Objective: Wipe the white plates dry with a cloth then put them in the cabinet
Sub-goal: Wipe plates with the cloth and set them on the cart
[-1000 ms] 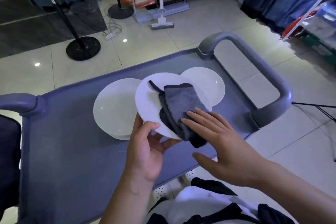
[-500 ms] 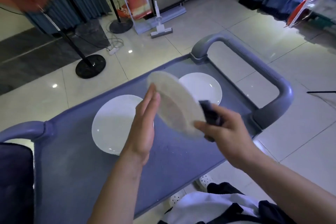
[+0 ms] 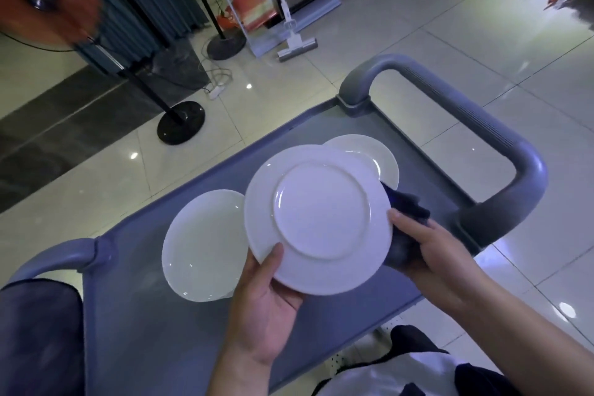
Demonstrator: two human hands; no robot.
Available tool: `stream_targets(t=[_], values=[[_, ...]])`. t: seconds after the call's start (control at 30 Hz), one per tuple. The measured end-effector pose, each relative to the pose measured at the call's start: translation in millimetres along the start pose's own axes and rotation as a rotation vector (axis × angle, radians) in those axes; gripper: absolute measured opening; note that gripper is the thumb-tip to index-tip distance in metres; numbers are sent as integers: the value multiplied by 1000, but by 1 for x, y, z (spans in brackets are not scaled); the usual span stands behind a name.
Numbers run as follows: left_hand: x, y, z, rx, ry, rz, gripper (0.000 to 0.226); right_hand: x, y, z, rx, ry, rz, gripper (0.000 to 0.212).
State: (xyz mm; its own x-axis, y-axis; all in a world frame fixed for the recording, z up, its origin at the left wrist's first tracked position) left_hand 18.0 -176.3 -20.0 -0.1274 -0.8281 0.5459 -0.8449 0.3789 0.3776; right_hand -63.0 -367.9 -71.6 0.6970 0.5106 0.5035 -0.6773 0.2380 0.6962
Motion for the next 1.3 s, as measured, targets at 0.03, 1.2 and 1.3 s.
stream_targets(t=[0.03,1.2,1.3], values=[[2,1,-1,11,-10,2,50,-5,-5,8,-56,20,-59,24],[66,54,-10,371,-494,-17,36,154,16,57,-809,1107,546,51],[64,50,-4,311,-377,33,48,155,28,49,-957,1291,634,64]])
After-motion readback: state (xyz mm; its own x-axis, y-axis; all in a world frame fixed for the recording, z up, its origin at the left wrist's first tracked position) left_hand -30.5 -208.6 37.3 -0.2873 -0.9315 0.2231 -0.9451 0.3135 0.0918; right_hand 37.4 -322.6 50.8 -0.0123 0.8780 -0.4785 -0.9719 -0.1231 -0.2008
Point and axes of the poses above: each hand's wrist, its own y-axis away from the middle knuckle, its own x-axis out of the palm, z = x × y, the point moved 7 cm from there along -y, towards the middle knuckle, and after that the axes turned 6 degrees about x, right-handed, at the moved point
